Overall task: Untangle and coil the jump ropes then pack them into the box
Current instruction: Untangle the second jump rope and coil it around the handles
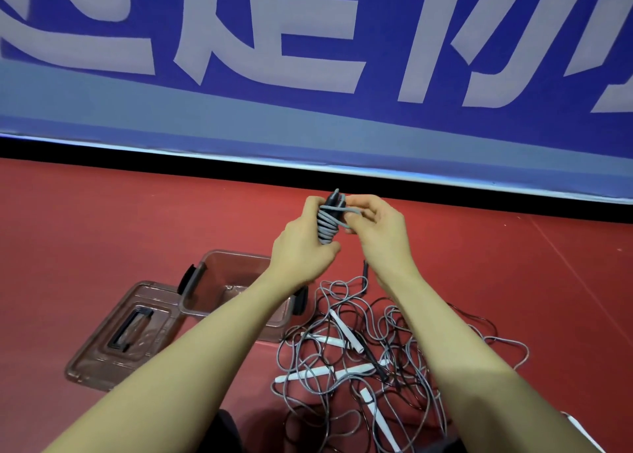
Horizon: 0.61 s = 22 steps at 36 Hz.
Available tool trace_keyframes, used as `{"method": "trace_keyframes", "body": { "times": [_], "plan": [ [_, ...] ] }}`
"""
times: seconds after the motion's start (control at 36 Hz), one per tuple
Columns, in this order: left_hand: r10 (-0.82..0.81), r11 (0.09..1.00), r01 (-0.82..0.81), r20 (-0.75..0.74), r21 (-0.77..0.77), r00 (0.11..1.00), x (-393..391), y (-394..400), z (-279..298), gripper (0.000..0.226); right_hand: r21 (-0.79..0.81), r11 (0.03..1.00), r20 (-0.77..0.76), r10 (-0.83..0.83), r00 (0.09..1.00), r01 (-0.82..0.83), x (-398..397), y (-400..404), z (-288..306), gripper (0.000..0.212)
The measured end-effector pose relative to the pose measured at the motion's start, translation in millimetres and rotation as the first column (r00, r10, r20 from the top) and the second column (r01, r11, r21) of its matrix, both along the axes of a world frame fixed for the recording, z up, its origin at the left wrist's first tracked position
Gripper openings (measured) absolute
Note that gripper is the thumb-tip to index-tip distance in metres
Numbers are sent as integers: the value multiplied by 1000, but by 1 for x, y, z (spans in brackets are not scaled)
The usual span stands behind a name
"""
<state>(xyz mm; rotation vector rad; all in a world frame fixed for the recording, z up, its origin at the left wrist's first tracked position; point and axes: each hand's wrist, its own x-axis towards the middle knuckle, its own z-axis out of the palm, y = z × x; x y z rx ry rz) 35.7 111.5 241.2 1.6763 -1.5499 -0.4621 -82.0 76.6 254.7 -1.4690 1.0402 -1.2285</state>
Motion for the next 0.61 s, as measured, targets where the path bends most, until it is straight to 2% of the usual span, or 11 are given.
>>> {"method": "trace_keyframes", "body": {
  "times": [0.06,0.14,0.19,0.31,0.39,0.44,0.5,0.56,0.61],
  "plan": [
    [-31,1000,31,-117,-5,993,0,0,-1,47,30,999,45,-28,999,27,-1,-3,-2,26],
    [-100,995,102,-204,1,974,2,1,0,39,78,995,97,55,994,-63,0,-3,-1,38],
    [-140,989,148,-262,10,955,2,1,1,37,56,992,86,104,991,-109,1,-2,0,43],
    [-176,980,197,-332,28,927,1,1,2,37,2,998,45,64,997,-64,2,0,2,41],
    [-163,978,196,-321,74,933,-2,0,3,41,15,1000,28,10,1000,-11,1,-2,0,35],
    [-152,982,173,-232,74,961,-4,0,2,45,25,1000,20,-19,1000,19,-1,-3,-2,33],
    [-111,993,110,34,40,993,-2,-1,1,49,32,999,17,-42,999,41,-3,-4,-3,32],
    [-53,999,52,307,12,950,-1,-1,0,59,39,998,13,-59,998,58,-4,-5,-4,30],
    [-34,999,32,392,12,919,-4,0,1,66,40,996,3,-78,997,78,-6,-6,-5,29]
  ]
}}
